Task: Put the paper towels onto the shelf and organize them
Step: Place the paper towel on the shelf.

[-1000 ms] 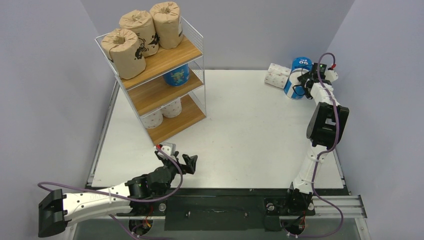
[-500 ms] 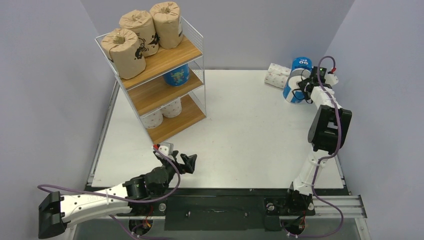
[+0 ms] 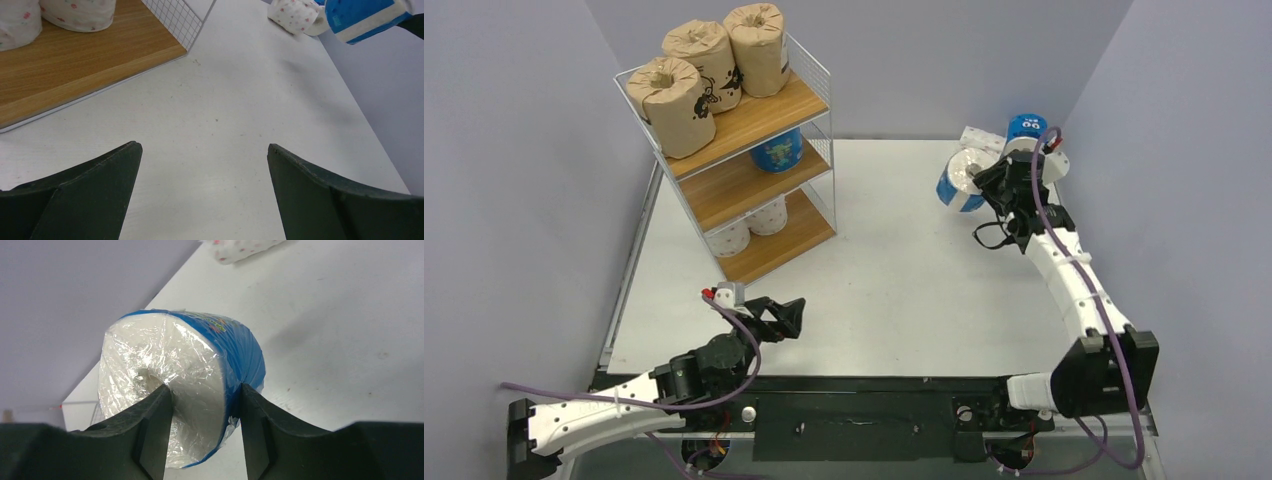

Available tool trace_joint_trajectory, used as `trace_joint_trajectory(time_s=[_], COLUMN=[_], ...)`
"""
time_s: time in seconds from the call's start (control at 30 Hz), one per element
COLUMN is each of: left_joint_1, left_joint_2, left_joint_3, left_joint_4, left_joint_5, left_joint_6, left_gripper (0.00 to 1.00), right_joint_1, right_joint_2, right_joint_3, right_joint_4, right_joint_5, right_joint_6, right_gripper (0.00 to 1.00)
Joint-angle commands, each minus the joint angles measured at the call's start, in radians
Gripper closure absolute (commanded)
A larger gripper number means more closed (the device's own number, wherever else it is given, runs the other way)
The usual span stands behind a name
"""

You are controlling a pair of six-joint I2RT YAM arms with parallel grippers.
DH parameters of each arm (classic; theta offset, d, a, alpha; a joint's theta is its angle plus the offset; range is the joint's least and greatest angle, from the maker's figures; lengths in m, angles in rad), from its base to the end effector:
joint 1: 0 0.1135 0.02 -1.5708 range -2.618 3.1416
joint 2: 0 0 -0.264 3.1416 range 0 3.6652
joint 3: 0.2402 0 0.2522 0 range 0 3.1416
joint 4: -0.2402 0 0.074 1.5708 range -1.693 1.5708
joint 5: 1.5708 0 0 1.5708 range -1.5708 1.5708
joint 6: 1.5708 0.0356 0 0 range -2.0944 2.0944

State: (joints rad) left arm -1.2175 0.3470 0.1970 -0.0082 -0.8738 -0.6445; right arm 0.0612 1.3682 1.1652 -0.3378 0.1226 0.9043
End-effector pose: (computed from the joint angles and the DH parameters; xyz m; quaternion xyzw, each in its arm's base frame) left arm 0.0666 -0.1018 0.2107 -0.0686 0.7388 -0.2796 0.6093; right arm 0.3123 0.0148 0.3252 0.3830 0.7803 0.1810 0.4602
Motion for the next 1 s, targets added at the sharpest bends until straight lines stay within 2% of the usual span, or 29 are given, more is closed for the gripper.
trace_joint_trajectory(time_s=[0.0, 0.1, 0.2, 0.3, 0.47, 0.63, 0.83, 0.97], left_joint_1=[0.003, 0.003, 0.003, 0.003, 0.003, 0.003, 0.004, 0.011], left_joint_2=[-0.043, -0.07, -0.086, -0.093, -0.061, -0.024, 0.055, 0.167], left_joint_3=[0.071, 0.099, 0.109, 0.114, 0.148, 0.17, 0.164, 0.174], left_joint_4=[-0.072, -0.061, 0.009, 0.122, 0.199, 0.24, 0.427, 0.587], left_joint_5=[-0.081, -0.101, -0.087, -0.045, -0.03, -0.037, -0.044, -0.021], left_joint_6=[-0.015, 0.048, 0.173, 0.283, 0.363, 0.439, 0.56, 0.67], left_gripper=[0.04, 0.04, 0.04, 0.04, 0.04, 0.04, 0.04, 0.04], right_joint_1=[0.109, 0.226, 0.358, 0.455, 0.595, 0.66, 0.704, 0.712], right_joint_2=[-0.152, -0.194, -0.194, -0.158, -0.068, 0.043, 0.157, 0.207], right_joint_3=[-0.021, 0.015, 0.08, 0.132, 0.262, 0.37, 0.525, 0.593], right_joint_4=[-0.011, -0.082, -0.133, -0.154, -0.138, -0.096, -0.081, -0.083], right_joint_5=[0.026, 0.027, 0.027, 0.019, 0.0, -0.018, -0.045, -0.049], right_joint_6=[-0.03, -0.068, -0.095, -0.102, -0.103, -0.101, -0.09, -0.083], right_gripper=[0.71, 0.71, 0.7, 0.7, 0.7, 0.7, 0.7, 0.7])
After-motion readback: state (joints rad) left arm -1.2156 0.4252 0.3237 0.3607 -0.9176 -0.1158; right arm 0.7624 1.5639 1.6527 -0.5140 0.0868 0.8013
